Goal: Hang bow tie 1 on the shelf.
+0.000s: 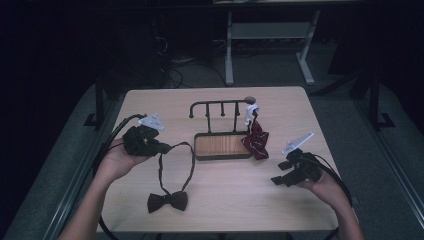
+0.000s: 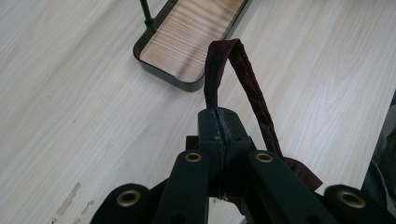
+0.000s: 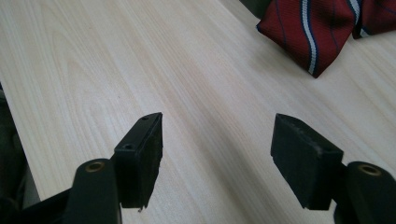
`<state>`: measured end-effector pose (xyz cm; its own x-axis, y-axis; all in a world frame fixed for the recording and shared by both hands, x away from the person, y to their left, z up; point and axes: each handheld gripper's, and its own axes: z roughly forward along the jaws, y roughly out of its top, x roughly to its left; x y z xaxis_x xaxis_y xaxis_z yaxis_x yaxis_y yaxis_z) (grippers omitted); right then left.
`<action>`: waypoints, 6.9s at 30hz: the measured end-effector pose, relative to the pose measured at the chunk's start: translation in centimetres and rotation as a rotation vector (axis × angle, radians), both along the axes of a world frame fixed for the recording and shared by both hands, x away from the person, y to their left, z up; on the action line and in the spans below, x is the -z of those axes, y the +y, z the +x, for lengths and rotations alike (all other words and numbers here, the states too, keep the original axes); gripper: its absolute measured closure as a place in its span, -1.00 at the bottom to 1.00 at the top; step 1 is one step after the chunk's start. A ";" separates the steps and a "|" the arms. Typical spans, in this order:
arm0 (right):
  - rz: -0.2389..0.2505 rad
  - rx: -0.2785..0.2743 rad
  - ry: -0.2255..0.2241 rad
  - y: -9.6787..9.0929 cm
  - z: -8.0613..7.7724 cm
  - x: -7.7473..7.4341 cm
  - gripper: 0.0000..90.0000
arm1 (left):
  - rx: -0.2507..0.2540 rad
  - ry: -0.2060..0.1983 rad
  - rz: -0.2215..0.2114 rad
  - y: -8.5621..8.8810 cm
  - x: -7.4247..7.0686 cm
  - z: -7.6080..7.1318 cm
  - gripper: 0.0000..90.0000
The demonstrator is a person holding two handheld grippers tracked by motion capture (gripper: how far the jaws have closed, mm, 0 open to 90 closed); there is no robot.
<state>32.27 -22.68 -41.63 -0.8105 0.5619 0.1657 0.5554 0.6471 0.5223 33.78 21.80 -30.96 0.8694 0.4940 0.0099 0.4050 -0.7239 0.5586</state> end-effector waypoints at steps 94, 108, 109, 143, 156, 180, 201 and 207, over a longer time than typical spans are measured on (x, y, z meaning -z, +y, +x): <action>0.008 0.009 -0.027 -0.8 -0.2 -0.7 -0.28 | -0.057 0.084 -0.008 -1.2 -4.8 8.9 0.99; 0.008 0.009 -0.026 -0.8 -0.2 -0.7 -0.28 | -0.075 0.079 0.031 -1.9 -4.7 9.4 0.97; 0.008 0.008 -0.027 -0.8 -0.3 -0.7 -0.28 | -0.074 0.080 0.034 -1.9 -4.7 9.4 0.97; 0.005 0.036 -0.018 -1.4 -0.2 -0.7 -0.29 | -0.073 0.061 0.088 -0.4 -2.4 6.9 0.49; 0.013 0.051 -0.026 -2.1 -0.2 -0.7 -0.30 | -0.066 0.053 0.061 0.1 -1.9 5.9 0.36; 0.012 0.064 -0.015 -2.3 -0.2 -0.5 -0.30 | -0.054 0.049 0.071 1.2 -0.2 3.4 0.28; 0.011 0.065 -0.006 -2.3 -0.1 -0.4 -0.31 | -0.043 0.066 0.074 1.8 2.3 1.2 0.16; 0.009 0.059 -0.007 -2.2 -0.1 -0.3 -0.31 | -0.038 0.078 0.072 2.1 3.2 0.7 0.12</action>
<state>32.17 -24.90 -41.32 -0.7770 0.6073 0.1657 0.5890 0.6086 0.5317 34.52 23.89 -34.19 0.8498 0.5268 -0.0207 0.4730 -0.7445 0.4711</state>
